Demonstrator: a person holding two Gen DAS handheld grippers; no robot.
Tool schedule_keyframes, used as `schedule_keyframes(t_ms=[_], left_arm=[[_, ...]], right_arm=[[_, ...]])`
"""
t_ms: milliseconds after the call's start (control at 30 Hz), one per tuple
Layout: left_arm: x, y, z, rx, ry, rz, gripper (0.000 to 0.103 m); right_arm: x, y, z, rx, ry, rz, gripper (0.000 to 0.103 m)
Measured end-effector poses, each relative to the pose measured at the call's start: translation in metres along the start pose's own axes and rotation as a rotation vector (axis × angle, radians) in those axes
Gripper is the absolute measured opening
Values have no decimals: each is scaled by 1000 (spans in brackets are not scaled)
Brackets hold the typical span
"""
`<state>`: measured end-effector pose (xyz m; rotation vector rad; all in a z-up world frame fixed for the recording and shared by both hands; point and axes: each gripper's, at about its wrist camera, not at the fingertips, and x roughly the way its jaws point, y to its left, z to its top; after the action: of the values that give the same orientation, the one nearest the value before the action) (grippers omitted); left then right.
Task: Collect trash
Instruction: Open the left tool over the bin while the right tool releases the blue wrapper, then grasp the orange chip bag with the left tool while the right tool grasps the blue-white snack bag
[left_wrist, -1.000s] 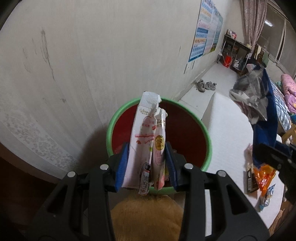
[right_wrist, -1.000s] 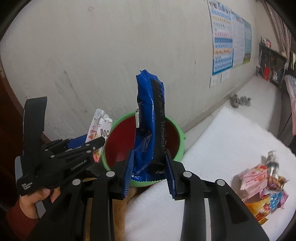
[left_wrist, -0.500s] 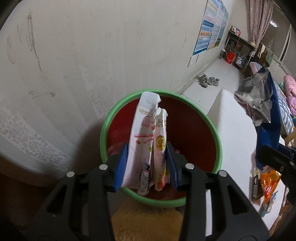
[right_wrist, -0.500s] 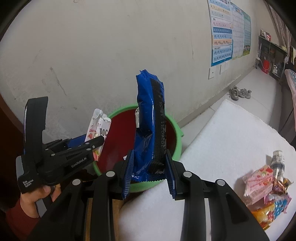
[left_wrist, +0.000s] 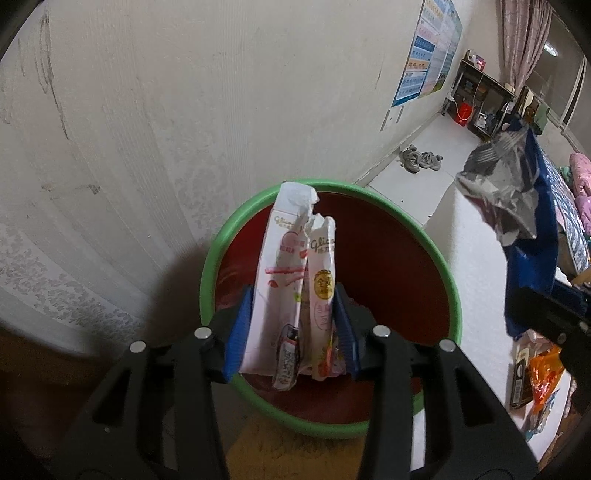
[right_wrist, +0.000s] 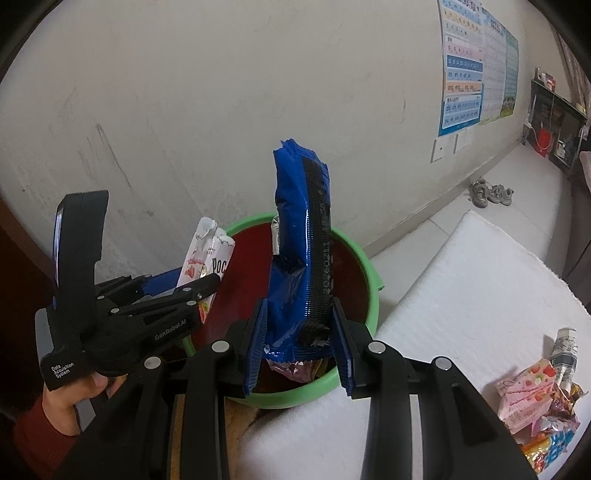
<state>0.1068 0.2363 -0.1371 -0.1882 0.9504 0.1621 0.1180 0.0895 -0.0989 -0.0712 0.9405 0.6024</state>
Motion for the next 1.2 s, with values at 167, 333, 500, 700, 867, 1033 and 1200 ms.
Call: schedule_keyframes(t_ms=[167, 333, 500, 700, 867, 1033, 1200], left_arm=[[3, 1, 4, 5, -5, 0, 41], [5, 0, 6, 5, -6, 4, 68], [-2, 2, 2, -8, -18, 10, 73], [-22, -8, -19, -11, -16, -22, 74], [-34, -42, -47, 60, 23, -65, 74], [-45, -78, -71, 129, 52, -113, 74], [-55, -130, -89, 227, 69, -177, 74]], right_arm=[[2, 1, -1, 3, -7, 7, 35], [1, -1, -1, 10, -16, 15, 53], [-12, -13, -9, 65, -41, 27, 54], [-56, -32, -48, 159, -66, -10, 61], [-100, -66, -113, 276, -34, -105, 61], [-148, -113, -169, 412, -38, -266, 70], [-166, -171, -225, 659, -9, -348, 70]])
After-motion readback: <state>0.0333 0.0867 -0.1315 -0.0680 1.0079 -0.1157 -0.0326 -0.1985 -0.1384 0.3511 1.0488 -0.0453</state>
